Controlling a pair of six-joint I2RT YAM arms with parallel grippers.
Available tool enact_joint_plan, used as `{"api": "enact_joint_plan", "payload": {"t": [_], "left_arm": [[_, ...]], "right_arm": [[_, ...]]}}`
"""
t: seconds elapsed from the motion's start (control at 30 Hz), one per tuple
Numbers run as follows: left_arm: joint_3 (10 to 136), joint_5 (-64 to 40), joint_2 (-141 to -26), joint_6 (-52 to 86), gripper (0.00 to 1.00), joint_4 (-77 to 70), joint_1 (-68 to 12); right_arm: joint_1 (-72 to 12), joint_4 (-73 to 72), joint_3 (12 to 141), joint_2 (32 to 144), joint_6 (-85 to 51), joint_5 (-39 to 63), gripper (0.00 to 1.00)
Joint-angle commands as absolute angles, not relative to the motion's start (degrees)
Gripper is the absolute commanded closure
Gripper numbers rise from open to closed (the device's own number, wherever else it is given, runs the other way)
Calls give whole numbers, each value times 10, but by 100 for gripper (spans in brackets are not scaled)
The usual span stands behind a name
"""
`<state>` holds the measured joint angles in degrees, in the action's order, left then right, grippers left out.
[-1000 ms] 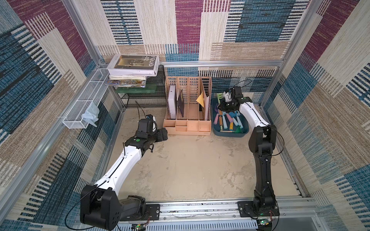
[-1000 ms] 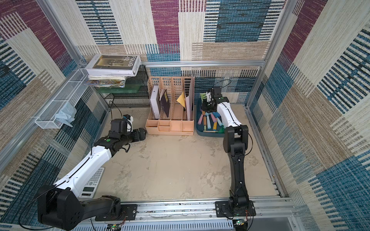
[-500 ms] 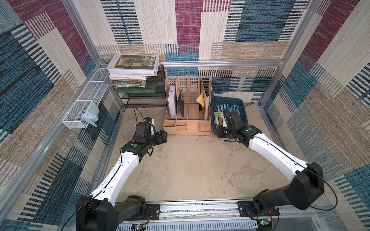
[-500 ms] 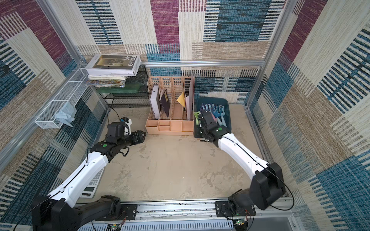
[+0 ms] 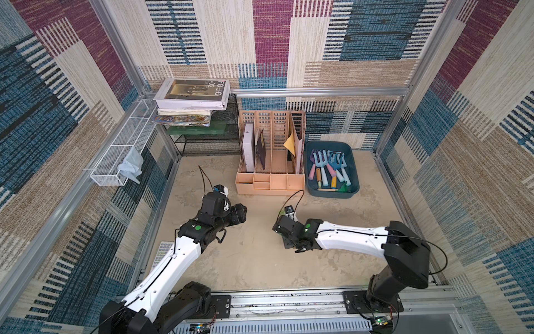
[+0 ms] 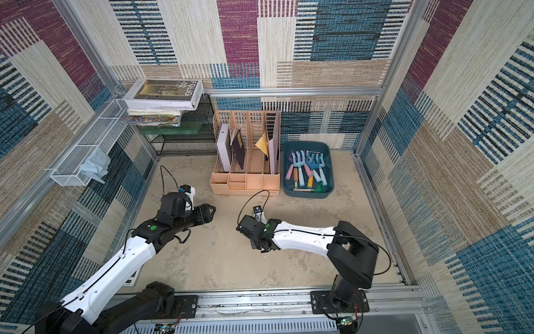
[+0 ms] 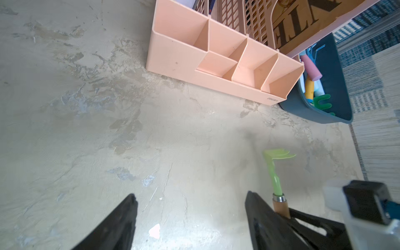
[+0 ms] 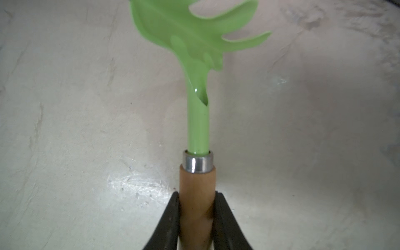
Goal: Take the hand rake out of the storage box
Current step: Place the rake at the center of the board.
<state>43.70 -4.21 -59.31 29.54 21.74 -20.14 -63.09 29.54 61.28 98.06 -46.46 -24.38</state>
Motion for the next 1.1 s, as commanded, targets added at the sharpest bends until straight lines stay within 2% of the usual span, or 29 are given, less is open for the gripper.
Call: {"api": "enact_joint_plan", "payload": {"t": [0.0,0.1,0.2,0.47,0.6,0.63,0.7,0.73,0.8,0.93,1.07], "left_arm": [[437,-23,-605,303,21,220,-221],[436,-12,-613,305,22,223,-237],[429,-1,-614,310,22,223,-247],[416,24,-616,325,24,221,-280],[424,29,-632,336,29,225,-303],[430,33,-638,340,30,230,-312],[452,53,-654,355,33,251,-340],[464,68,-664,365,34,265,-355],[489,105,-684,393,35,294,-391],[524,152,-746,441,36,305,-476],[595,178,-869,454,36,323,-556]], "right_arm": [[-639,298,628,1018,-494,-263,92],[-644,296,628,1036,-503,-258,87],[-647,272,611,1033,-499,-244,70],[-648,211,590,1012,-467,-204,60],[-643,205,589,980,-443,-197,36],[-640,203,585,965,-436,-198,29],[-630,205,570,920,-426,-212,8],[-621,212,559,896,-425,-225,3],[-578,218,527,842,-418,-242,4],[-441,202,456,743,-383,-205,4],[-348,188,416,691,-360,-169,4]]}}
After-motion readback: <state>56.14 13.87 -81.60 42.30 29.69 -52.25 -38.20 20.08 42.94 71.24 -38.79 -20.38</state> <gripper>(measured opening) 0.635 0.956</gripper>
